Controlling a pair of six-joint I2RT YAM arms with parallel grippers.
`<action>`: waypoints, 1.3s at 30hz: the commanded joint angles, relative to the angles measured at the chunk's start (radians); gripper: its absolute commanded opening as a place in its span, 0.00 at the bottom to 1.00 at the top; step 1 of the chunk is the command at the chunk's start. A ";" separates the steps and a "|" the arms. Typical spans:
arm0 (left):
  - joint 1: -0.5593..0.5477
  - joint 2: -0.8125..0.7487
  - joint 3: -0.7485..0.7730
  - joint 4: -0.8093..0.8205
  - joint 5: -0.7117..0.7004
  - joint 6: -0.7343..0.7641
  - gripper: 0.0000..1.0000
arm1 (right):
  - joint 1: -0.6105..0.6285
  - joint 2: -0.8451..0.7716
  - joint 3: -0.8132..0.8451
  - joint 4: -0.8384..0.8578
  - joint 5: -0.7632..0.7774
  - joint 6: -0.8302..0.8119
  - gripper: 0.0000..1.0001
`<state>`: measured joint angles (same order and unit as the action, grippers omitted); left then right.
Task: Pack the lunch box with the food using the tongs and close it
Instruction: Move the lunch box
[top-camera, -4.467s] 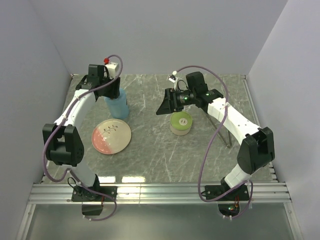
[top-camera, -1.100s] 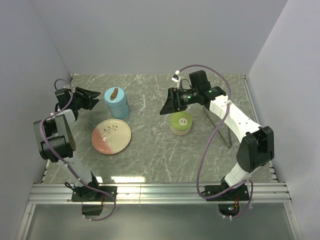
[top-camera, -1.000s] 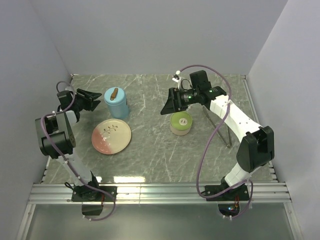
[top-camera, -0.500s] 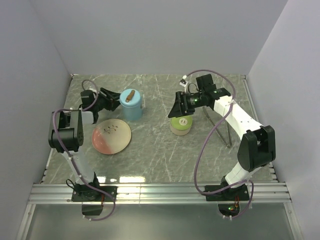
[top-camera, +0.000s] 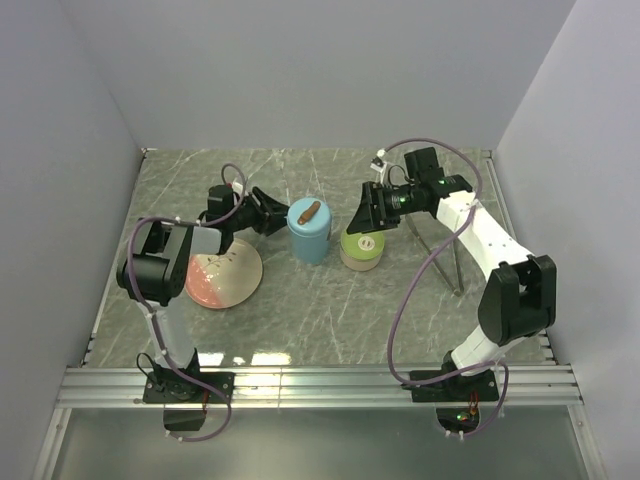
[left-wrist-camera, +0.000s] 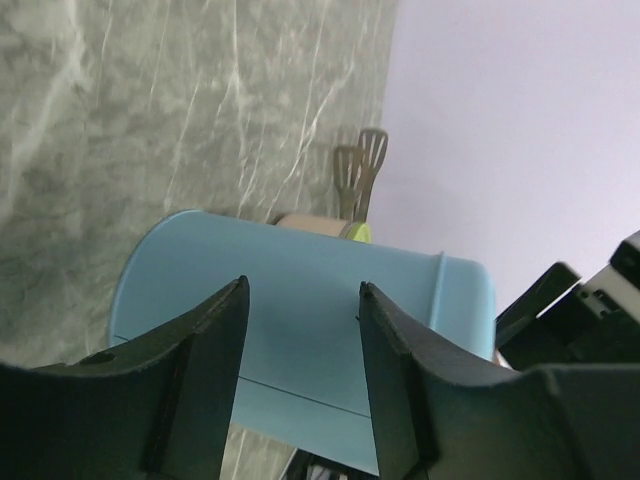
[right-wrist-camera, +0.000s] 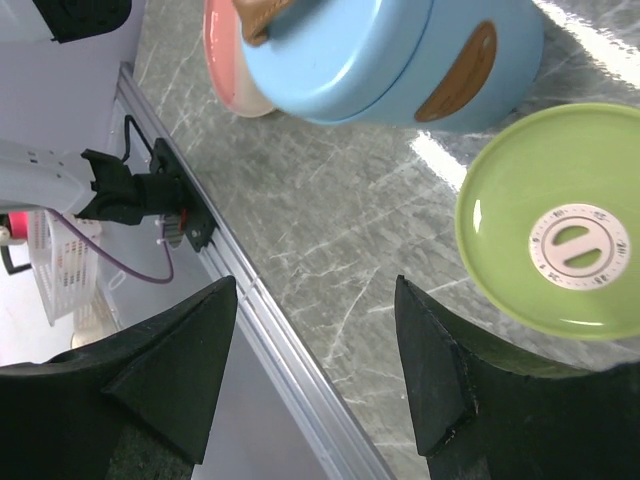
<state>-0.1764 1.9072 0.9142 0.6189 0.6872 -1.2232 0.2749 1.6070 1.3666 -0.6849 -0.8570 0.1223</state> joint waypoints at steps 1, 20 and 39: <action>-0.005 0.033 0.049 -0.006 0.090 0.077 0.53 | -0.029 -0.048 -0.003 -0.033 0.001 -0.045 0.71; 0.015 -0.051 0.127 -0.166 0.117 0.201 0.58 | -0.066 -0.062 0.026 -0.056 0.010 -0.053 0.71; 0.222 -0.503 0.588 -1.168 -0.259 0.944 0.99 | -0.215 -0.383 -0.095 -0.048 0.271 -0.113 1.00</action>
<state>0.0498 1.4479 1.4548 -0.3061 0.5510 -0.4713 0.0837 1.2526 1.3052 -0.7280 -0.6788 0.0353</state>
